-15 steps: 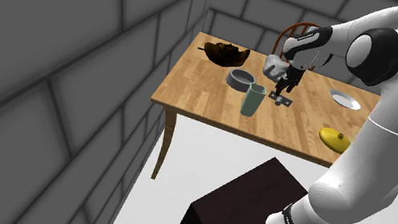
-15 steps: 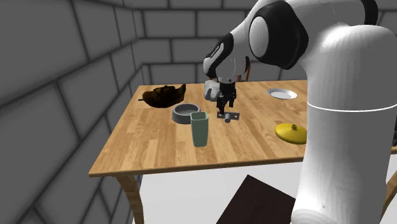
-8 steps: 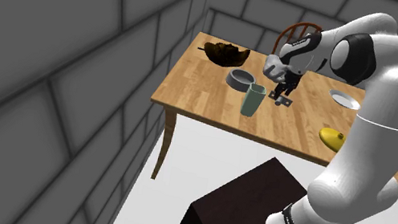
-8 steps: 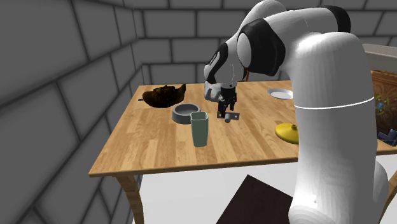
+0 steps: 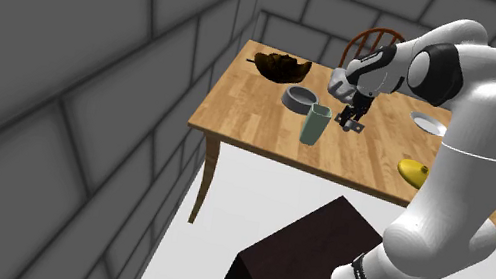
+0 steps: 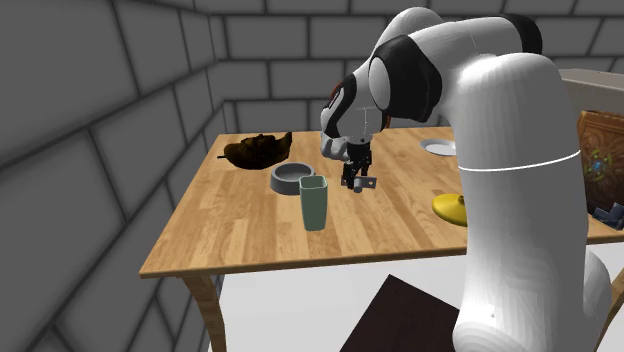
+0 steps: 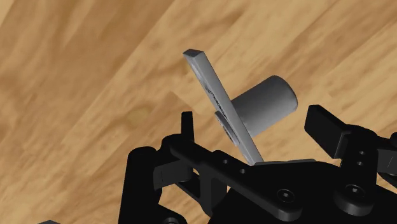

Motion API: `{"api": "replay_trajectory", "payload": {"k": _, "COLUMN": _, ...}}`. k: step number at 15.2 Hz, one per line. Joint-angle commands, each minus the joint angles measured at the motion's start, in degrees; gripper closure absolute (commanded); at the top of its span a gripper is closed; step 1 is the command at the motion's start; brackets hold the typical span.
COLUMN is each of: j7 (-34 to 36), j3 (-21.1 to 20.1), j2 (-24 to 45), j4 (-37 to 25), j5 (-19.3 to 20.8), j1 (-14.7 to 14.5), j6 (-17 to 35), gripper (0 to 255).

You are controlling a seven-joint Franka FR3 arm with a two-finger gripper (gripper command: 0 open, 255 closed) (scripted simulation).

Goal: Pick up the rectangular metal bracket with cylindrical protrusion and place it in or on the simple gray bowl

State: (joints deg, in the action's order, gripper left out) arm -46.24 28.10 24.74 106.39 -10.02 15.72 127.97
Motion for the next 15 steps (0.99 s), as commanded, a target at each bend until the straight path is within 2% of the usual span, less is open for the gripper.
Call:
{"api": "replay_trajectory", "payload": {"k": 1, "j7": 0.0, "j3": 0.0, "j2": 0.0, "j4": 0.0, "j5": 0.0, "j1": 0.0, "j6": 0.0, "gripper": 0}}
{"api": "replay_trajectory", "payload": {"k": 2, "j7": 0.0, "j3": 0.0, "j2": 0.0, "j4": 0.0, "j5": 0.0, "j1": 0.0, "j6": 0.0, "gripper": 0}}
{"api": "replay_trajectory", "payload": {"k": 3, "j7": 0.0, "j3": 0.0, "j2": 0.0, "j4": 0.0, "j5": 0.0, "j1": 0.0, "j6": 0.0, "gripper": 255}}
{"api": "replay_trajectory", "payload": {"k": 12, "j7": 0.0, "j3": 0.0, "j2": 0.0, "j4": 0.0, "j5": 0.0, "j1": 0.0, "j6": 0.0, "gripper": 255}}
{"api": "replay_trajectory", "payload": {"k": 15, "j7": 0.4, "j3": 0.4, "j2": -1.3, "j4": -0.7, "j5": 0.7, "j1": -0.3, "j6": -1.8, "gripper": 255}}
